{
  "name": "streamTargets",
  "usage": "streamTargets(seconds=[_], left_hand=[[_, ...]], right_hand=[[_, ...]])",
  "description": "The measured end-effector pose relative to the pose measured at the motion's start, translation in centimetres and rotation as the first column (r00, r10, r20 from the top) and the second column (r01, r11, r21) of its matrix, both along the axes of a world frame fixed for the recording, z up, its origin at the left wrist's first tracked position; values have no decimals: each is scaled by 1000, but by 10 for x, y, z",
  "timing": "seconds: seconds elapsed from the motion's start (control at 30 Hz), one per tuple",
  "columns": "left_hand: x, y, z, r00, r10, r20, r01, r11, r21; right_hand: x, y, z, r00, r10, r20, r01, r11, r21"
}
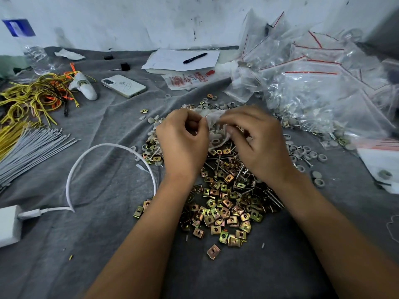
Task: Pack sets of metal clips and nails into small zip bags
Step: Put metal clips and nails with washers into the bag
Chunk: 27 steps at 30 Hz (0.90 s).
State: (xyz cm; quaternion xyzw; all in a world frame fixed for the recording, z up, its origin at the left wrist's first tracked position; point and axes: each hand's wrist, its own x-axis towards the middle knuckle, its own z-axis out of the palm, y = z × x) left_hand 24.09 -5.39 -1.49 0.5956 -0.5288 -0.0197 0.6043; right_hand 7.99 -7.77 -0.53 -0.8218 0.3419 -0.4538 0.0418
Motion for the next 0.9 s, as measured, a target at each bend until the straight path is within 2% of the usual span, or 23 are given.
streamTargets(seconds=[0.07, 0.13, 0.2, 0.3, 0.37, 0.47, 0.7, 0.8, 0.9], left_hand=[[1, -1, -1, 999, 25, -38, -24, 999, 21], [1, -1, -1, 997, 42, -62, -40, 999, 27], [1, -1, 0, 994, 57, -89, -55, 998, 24], [1, -2, 0, 989, 79, -127, -76, 997, 34], [2, -2, 1, 987, 82, -135, -76, 996, 48], [1, -1, 1, 989, 75, -128, -68, 996, 57], [-1, -1, 2, 989, 61, -133, -52, 996, 69], [-1, -1, 2, 990, 53, -130, -44, 996, 77], [-2, -1, 0, 994, 5, -113, 5, 997, 83]], right_hand=[[-3, -1, 1, 995, -78, 60, 77, 997, 9], [-7, -4, 1, 992, -117, 37, 115, 991, 69], [-10, -7, 0, 985, -127, -118, 146, 974, 171], [-9, -11, -6, 871, -182, -455, 316, 919, 236], [-8, -12, -8, 832, -195, -519, 359, 903, 237], [-7, -14, -8, 835, -191, -517, 355, 904, 239], [-13, -9, -5, 905, -100, -413, 273, 882, 383], [-12, -8, -4, 974, -121, -190, 184, 915, 359], [-11, -5, 2, 993, -101, 55, 87, 972, 219]])
